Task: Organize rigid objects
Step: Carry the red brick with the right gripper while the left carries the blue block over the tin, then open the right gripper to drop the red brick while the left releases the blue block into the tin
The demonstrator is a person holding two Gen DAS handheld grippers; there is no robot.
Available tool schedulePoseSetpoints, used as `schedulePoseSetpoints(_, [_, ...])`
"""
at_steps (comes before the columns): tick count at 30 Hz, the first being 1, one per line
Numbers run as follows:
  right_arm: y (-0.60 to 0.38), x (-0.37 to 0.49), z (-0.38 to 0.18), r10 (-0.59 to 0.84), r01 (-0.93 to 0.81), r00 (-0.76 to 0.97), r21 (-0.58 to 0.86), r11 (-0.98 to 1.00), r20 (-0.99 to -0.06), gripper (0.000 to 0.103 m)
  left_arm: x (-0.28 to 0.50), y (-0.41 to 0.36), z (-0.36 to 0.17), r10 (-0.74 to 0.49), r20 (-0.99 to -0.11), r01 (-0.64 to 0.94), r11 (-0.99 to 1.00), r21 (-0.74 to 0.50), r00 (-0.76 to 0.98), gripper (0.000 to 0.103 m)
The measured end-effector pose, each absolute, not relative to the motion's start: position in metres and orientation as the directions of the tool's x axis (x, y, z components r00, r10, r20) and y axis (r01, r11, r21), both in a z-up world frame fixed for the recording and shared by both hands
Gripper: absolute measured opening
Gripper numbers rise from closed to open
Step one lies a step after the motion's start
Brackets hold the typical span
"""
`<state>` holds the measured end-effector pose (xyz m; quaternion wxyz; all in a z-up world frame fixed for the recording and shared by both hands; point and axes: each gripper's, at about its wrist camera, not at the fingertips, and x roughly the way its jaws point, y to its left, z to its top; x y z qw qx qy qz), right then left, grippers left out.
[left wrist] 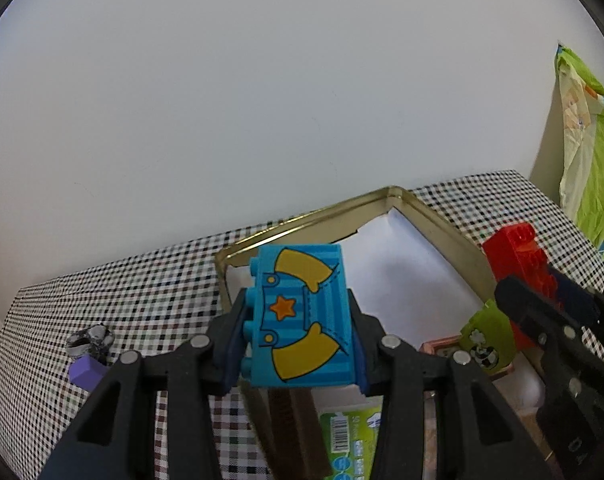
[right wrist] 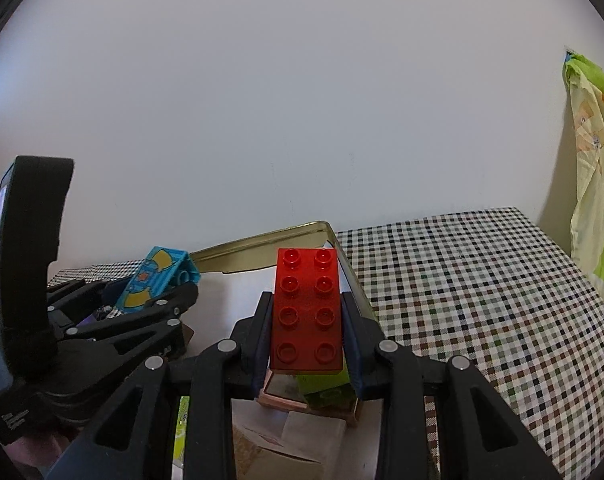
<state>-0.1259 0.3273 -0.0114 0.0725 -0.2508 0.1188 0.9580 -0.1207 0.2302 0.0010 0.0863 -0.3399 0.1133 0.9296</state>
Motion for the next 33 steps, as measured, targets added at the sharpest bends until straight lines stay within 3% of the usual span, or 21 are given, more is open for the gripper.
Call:
schedulePoseSetpoints(21, [0.314,-0.132,-0.028,0.038,-0.172,-0.819,0.181,-0.968,-0.573,0.035,-0.135,0.235,-0.019,0.017,-0.730,-0.238,-0.950,0.201,-0.683,0.043])
schedulePoseSetpoints(22, [0.314,-0.132,-0.028,0.039,-0.172,-0.819,0.180,-0.969,-0.573,0.035,-0.136,0.235,-0.019,0.019,-0.732,-0.238,-0.951,0.196,-0.681,0.053])
schedulePoseSetpoints(23, [0.310,-0.128,-0.026,0.042,-0.176,-0.820,0.182,-0.967,-0.571,0.035,-0.136,0.234,-0.019,0.018,-0.741,-0.234,-0.954,0.189,-0.671,0.074])
schedulePoseSetpoints(25, [0.320,-0.130,-0.028,0.030,-0.177,-0.825,0.208,-0.962,-0.564,0.038,-0.137,0.229,-0.016,0.020,-0.737,-0.210,-0.963,0.167,-0.675,0.095])
schedulePoseSetpoints(29, [0.323,-0.118,-0.015,0.049,-0.193,-0.857,0.231,-0.953,-0.514,0.060,-0.133,0.223,-0.008,0.016,-0.699,-0.177,-0.971,0.159,-0.715,0.102])
schedulePoseSetpoints(33, [0.327,-0.106,-0.003,0.074,-0.189,-0.904,0.237,-0.953,-0.421,0.073,-0.127,0.222,-0.002,0.004,-0.661,-0.171,-0.967,0.189,-0.750,0.102])
